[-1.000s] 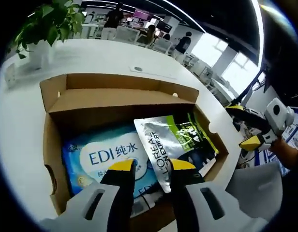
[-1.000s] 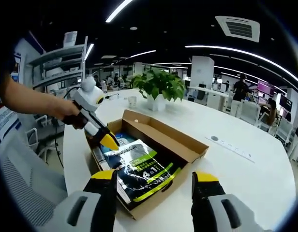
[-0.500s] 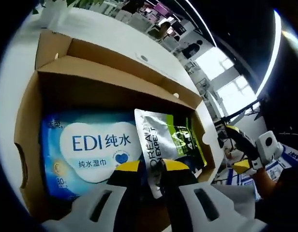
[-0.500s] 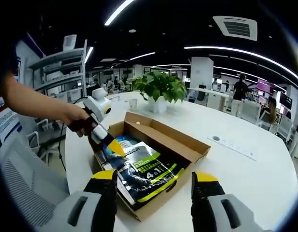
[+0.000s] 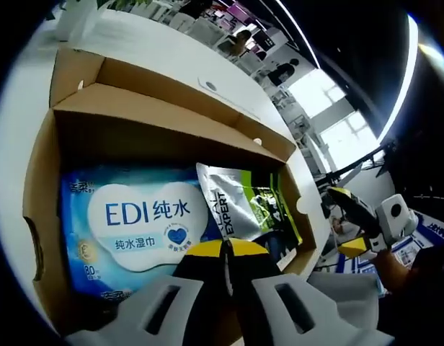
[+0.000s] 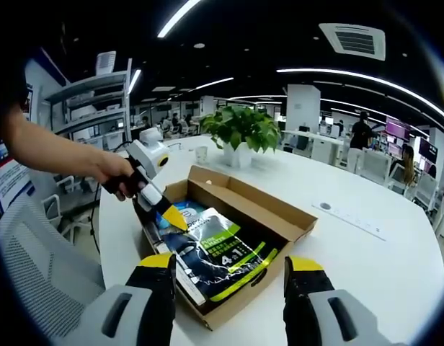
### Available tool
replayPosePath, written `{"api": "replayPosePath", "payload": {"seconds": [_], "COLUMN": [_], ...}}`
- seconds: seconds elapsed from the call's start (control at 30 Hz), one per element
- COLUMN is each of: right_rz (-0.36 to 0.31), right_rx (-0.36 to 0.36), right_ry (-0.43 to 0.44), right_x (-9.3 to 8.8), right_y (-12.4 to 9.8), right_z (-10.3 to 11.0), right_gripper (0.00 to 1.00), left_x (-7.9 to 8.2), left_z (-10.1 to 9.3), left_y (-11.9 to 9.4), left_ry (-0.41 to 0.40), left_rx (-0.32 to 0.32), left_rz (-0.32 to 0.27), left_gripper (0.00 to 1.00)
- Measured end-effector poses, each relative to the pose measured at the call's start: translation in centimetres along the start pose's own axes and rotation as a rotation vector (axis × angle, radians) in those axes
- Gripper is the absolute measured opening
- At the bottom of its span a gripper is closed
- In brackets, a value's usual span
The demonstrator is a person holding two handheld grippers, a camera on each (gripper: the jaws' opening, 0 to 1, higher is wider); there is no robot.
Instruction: Operate the shoe box by opening the lid, removing the specified soft item, and placing it in the target area until the item is outside and the box remains undamaged.
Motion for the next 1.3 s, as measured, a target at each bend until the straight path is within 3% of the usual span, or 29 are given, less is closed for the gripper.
{"api": "replayPosePath", "payload": {"seconds": [0.5,0.97,1.3], "right_rz": [0.015,0.028,0.019], "right_rx": [0.045,0.064,0.051], "right_ry": [-0.035,-0.057,-0.056], "right_x": [0.1,-0.4,-0.5], "right_y": [1.6,3.8,5.2], "right_z": [1.4,2.5,3.0], "right_gripper": [0.58,0.56,0.52], "left_x": [0.9,2.5,2.7], "left_z": [-0.5,-2.9,-4.3], "left_y": [-1.9,-3.0,-3.0], "left_ry": [0.001,0.048,0.035], "left_rx": [0.032,0.049,0.049], "left_rz": [-0.037,-0.052,-0.045], "left_gripper": [0.00,0.00,0.00]}}
Point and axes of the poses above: the point that each gripper's makers call its tool centre point, and the gripper's own axes: y roughly forward along the fingers, z roughly to its left, x roughly out of its top, the point moved 5 cm from there along -y, roughly backward along the fingers, and after that the axes turned 3 degrees about z, right-handed, at the moved point
